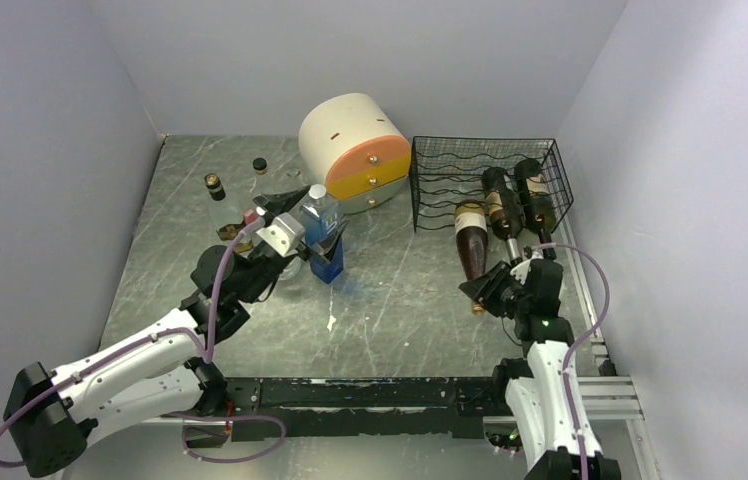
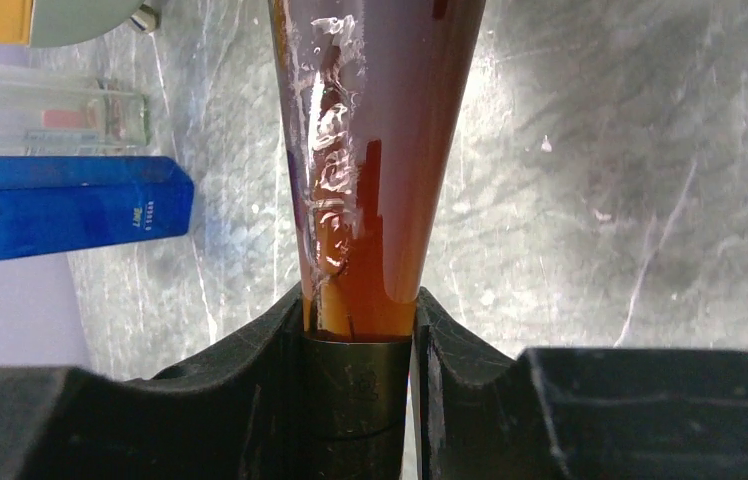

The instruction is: Take the wine bottle off the wine rack

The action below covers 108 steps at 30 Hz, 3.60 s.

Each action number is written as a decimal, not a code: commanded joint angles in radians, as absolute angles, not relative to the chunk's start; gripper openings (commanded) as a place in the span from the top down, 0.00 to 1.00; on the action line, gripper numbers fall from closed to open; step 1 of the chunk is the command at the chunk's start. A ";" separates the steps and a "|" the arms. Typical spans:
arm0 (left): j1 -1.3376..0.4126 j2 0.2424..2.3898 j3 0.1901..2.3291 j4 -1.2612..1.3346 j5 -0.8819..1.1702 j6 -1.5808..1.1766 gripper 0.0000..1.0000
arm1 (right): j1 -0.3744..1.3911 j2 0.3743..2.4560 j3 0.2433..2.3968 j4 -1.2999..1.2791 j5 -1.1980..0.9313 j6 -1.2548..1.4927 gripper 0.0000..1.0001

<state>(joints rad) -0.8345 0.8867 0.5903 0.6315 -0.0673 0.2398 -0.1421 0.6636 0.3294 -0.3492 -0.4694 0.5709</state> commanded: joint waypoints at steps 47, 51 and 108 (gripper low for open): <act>-1.163 1.214 0.799 0.276 0.216 0.539 0.06 | 0.147 0.903 0.903 -0.950 -0.837 0.234 1.00; -1.179 1.288 0.847 0.269 0.203 0.518 0.04 | 0.194 0.905 0.906 -0.937 -0.827 0.237 1.00; -1.227 1.202 0.797 0.205 0.055 0.380 0.90 | 0.305 0.825 1.129 -0.796 -0.459 0.344 0.08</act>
